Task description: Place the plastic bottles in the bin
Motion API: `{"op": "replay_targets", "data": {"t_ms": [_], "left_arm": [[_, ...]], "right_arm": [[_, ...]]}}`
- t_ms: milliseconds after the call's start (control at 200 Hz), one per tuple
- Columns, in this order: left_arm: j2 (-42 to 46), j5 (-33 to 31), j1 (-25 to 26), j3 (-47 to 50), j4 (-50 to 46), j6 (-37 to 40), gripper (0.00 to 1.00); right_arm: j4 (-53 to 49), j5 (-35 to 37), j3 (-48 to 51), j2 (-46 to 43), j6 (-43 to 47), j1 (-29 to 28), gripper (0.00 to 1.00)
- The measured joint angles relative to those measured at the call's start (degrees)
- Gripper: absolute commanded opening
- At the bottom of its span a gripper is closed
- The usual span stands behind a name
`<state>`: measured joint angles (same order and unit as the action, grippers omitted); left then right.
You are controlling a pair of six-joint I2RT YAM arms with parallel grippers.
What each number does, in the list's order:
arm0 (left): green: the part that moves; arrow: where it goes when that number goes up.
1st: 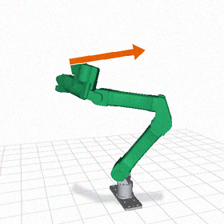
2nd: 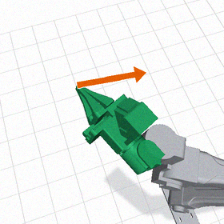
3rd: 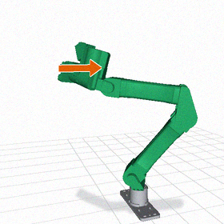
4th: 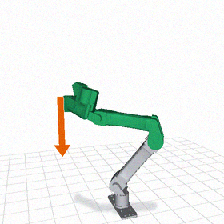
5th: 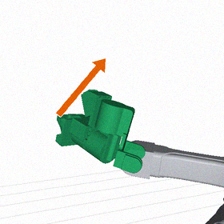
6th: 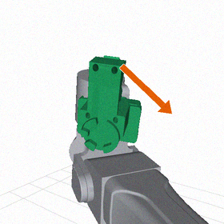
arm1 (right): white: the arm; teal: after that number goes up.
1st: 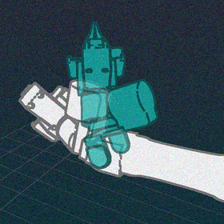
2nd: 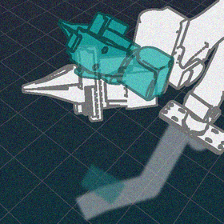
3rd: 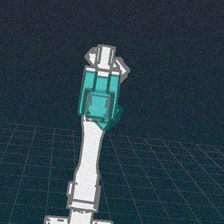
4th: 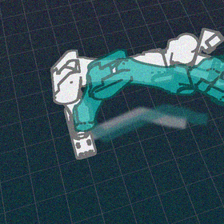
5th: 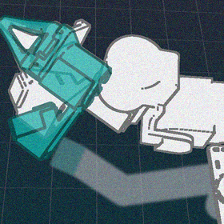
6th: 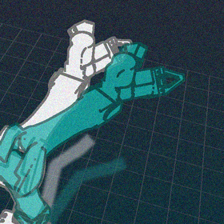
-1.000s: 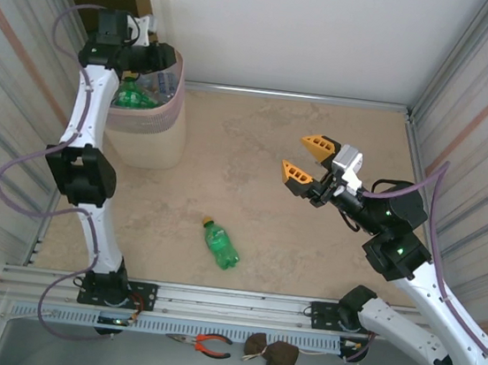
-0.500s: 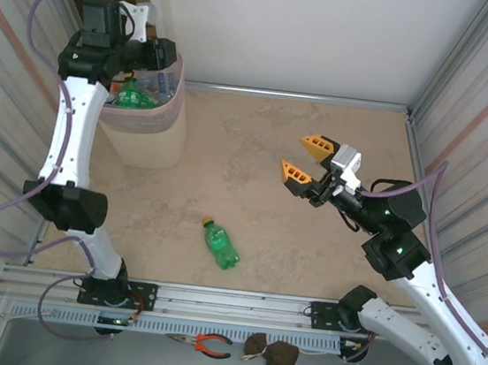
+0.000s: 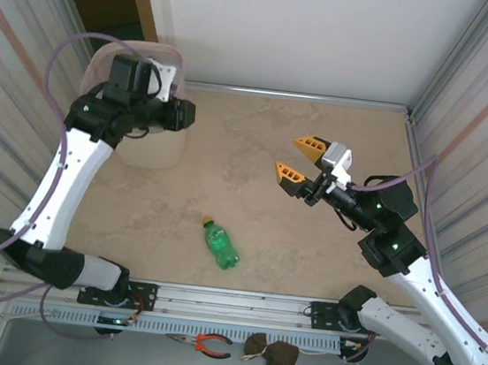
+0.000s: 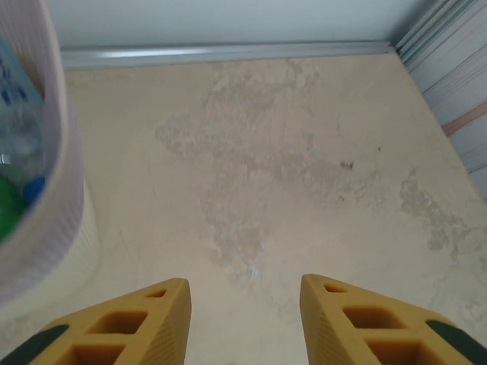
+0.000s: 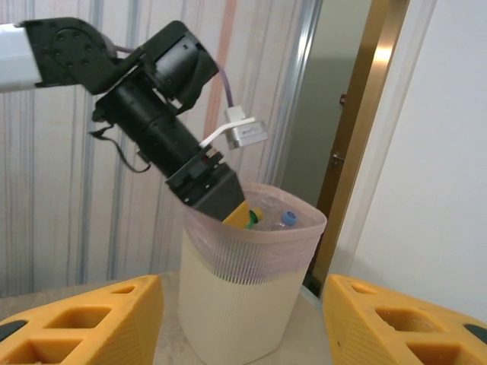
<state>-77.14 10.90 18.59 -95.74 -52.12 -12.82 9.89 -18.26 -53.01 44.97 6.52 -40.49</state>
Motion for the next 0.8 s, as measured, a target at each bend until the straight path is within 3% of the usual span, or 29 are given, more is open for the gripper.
{"op": "replay_targets", "data": {"t_ms": [215, 486, 802], "left_arm": [[6.4, -3.58, 5.86, 15.21, 2.84, -10.08, 0.53], [8.24, -5.27, 11.98, 32.7, 7.52, -25.53, 0.62], [7.26, -5.4, 15.56, 47.21, 15.43, -42.4, 0.63]], "right_arm": [[-0.59, -1.97, 0.0, 0.02, 0.0, 0.11, 0.57], [-1.44, -2.86, 0.04, -0.48, -0.07, 0.15, 0.57], [-2.27, -2.99, 0.66, -2.45, -0.11, 0.76, 0.57]]}}
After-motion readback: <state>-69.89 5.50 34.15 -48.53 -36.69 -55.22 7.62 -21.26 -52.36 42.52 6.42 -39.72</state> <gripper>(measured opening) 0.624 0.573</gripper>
